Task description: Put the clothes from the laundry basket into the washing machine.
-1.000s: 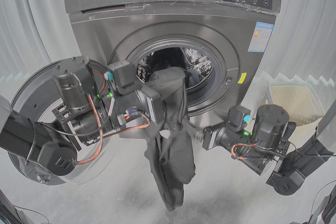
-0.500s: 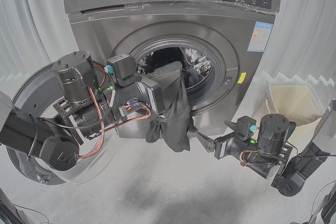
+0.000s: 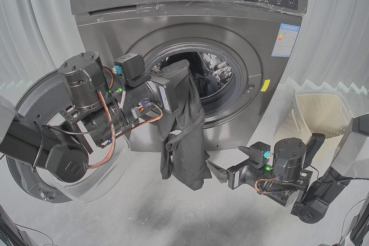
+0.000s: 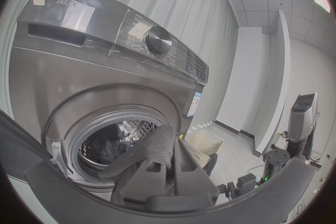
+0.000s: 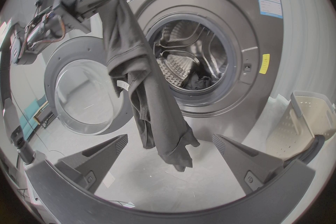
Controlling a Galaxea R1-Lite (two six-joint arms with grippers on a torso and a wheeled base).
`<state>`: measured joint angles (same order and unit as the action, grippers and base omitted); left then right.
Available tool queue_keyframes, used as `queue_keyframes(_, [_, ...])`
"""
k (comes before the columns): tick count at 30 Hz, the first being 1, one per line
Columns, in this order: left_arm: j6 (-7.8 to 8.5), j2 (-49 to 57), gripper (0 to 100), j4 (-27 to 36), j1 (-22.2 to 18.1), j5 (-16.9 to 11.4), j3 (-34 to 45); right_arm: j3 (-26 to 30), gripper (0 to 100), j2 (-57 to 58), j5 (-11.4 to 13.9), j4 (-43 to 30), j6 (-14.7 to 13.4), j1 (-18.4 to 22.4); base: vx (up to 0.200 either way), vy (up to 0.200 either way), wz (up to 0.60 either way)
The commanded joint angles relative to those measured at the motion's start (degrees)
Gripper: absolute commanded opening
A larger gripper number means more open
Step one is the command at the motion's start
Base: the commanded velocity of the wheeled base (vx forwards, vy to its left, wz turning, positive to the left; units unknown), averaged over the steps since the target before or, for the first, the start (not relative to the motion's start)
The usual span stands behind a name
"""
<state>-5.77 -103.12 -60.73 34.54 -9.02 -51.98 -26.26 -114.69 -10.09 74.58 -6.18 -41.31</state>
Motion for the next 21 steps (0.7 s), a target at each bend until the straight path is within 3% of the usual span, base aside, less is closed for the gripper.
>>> queue_keyframes(1, [-0.03, -0.68, 0, 0.00, -0.08, 0.32, -1.19, -0.11, 100, -3.08, 1.48, 1.79, 0.03, -2.19, 0.000, 0.000, 0.00])
queue_keyframes(5, [-0.12, -1.03, 0, 0.00, -0.08, 0.76, -2.07, -0.55, 100, -5.63, 5.52, 5.05, 0.56, -3.42, 0.000, 0.000, 0.00])
queue_keyframes(10, [-0.03, -1.03, 0, 0.00, -0.17, 1.55, -2.34, -1.87, 100, -8.53, 6.93, 6.45, 1.52, -3.69, 0.000, 0.000, 0.00])
queue_keyframes(15, [-0.03, -1.03, 0, 0.09, -0.17, 1.64, -2.69, -2.13, 100, -12.58, 12.64, 11.99, 1.61, -4.04, 0.000, 0.000, 0.00])
queue_keyframes(21, [-0.12, -1.29, 0, 0.35, -0.17, 1.90, -4.18, -2.39, 100, -13.89, 16.16, 12.61, 1.61, -3.95, 0.000, 0.000, 0.00])
